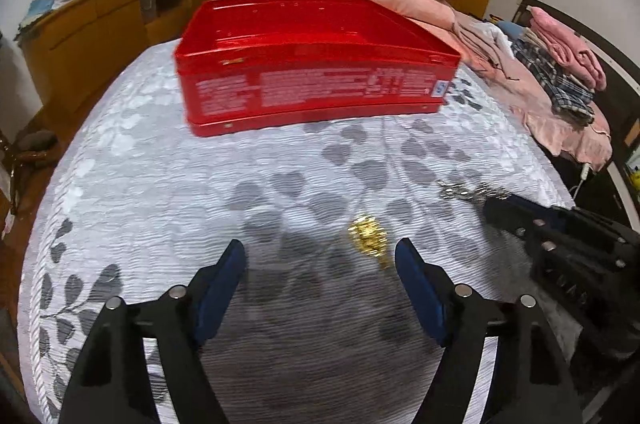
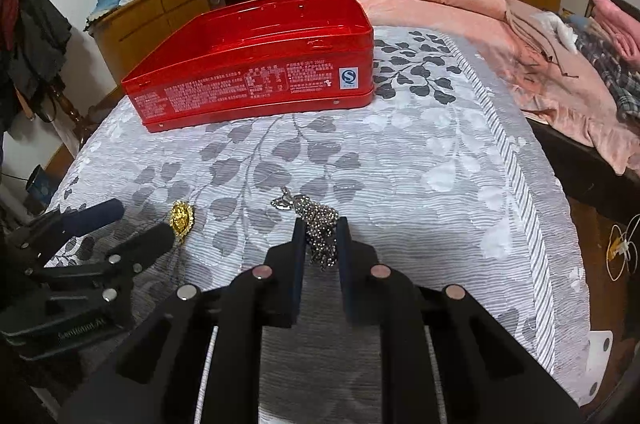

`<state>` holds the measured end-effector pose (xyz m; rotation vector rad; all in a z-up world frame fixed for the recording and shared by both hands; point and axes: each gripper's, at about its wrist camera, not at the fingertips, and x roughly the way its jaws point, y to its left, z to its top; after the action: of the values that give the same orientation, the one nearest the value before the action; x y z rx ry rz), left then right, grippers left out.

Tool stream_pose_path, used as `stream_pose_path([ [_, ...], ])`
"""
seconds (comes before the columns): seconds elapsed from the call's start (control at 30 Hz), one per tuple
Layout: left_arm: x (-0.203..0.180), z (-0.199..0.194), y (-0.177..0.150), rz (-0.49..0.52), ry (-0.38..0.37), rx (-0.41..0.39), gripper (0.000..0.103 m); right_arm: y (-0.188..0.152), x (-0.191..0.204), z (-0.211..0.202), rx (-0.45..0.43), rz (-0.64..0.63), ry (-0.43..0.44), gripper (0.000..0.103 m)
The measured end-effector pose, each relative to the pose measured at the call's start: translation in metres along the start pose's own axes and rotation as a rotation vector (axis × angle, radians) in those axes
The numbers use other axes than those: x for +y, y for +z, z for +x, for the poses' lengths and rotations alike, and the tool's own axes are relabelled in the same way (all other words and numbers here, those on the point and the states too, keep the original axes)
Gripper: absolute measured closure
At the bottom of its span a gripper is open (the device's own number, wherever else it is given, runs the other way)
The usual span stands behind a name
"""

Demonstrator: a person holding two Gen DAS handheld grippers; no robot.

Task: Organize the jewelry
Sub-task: 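Grasp the gold pendant with left tool while right tool grasps the silver chain, then carry the gold pendant and silver chain over the red tin with both tools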

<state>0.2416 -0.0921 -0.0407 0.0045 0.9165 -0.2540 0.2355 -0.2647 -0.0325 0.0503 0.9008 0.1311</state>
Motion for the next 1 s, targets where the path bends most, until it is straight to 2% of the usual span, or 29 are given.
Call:
stream_pose_path([
  [0.07,-0.006,0.003,0.003,0.013,0.003,0.002,0.027,0.0,0.0,0.001,-0.001,0.001,0.008,0.089],
  [0.17,-0.014,0.013,0.005,0.037,0.04,0.014,0.037,0.0,-0.001,0.001,-0.004,0.005,0.015,0.089],
  [0.2,-0.016,0.014,0.005,0.048,0.064,0.012,0.043,0.0,-0.001,0.0,-0.005,0.007,0.015,0.089],
  [0.27,-0.015,0.014,0.005,0.048,0.066,0.008,0.053,0.0,-0.002,0.0,-0.005,0.01,0.016,0.089],
  [0.33,-0.008,0.012,0.005,0.035,0.072,0.002,0.072,0.0,-0.003,0.001,-0.004,0.013,0.016,0.089],
  [0.4,0.002,0.009,0.004,0.021,0.058,0.0,0.084,0.0,-0.002,0.001,-0.004,0.012,0.016,0.089],
  [0.5,0.019,0.004,0.003,-0.014,-0.005,0.004,0.084,0.0,0.0,0.001,-0.004,0.004,0.023,0.089],
  [0.77,0.042,-0.009,-0.002,-0.041,-0.017,-0.023,0.084,-0.001,0.011,0.008,0.018,-0.02,0.038,0.089],
  [1.0,0.041,-0.005,-0.001,-0.039,-0.028,-0.02,0.084,-0.002,0.013,0.01,0.028,-0.023,0.042,0.085],
])
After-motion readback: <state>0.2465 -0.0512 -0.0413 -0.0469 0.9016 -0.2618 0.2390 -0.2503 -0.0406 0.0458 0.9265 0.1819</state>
